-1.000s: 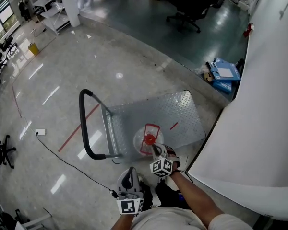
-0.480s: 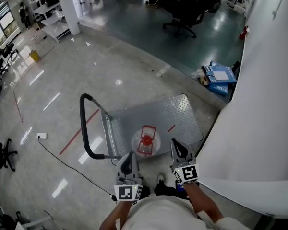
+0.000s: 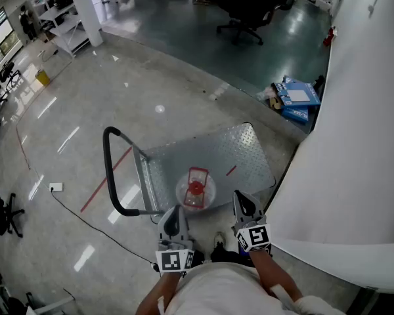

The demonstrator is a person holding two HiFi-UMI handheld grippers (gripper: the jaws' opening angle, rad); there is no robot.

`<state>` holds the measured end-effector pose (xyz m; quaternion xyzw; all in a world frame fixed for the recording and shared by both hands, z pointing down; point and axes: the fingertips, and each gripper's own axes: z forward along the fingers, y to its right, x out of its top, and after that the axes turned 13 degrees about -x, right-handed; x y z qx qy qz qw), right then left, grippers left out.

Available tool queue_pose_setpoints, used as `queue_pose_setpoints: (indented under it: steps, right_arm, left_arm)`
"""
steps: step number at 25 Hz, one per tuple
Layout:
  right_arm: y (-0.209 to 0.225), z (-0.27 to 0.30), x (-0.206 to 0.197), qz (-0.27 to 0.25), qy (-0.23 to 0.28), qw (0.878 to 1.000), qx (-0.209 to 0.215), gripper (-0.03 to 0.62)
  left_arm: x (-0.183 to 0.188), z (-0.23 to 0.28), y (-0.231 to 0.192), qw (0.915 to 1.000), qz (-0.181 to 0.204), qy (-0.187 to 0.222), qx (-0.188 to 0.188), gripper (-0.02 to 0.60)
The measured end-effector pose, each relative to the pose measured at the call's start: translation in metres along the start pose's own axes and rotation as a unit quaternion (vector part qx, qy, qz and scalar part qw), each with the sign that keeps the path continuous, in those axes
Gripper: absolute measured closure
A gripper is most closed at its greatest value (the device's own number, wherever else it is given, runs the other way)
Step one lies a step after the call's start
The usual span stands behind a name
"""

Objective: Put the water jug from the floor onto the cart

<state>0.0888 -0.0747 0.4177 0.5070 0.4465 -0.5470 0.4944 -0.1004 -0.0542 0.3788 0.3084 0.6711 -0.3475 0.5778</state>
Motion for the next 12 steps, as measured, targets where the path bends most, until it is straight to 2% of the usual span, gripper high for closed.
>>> queue_pose_setpoints:
  steps: [12]
  right_arm:
    - [0.000,-0.005,0.016,-0.001,0.015,1.000,0.004,0.583]
  left_arm:
    - [0.003,-0.008,0.005,1.0000,0.007,-0.002,0.003,0.578]
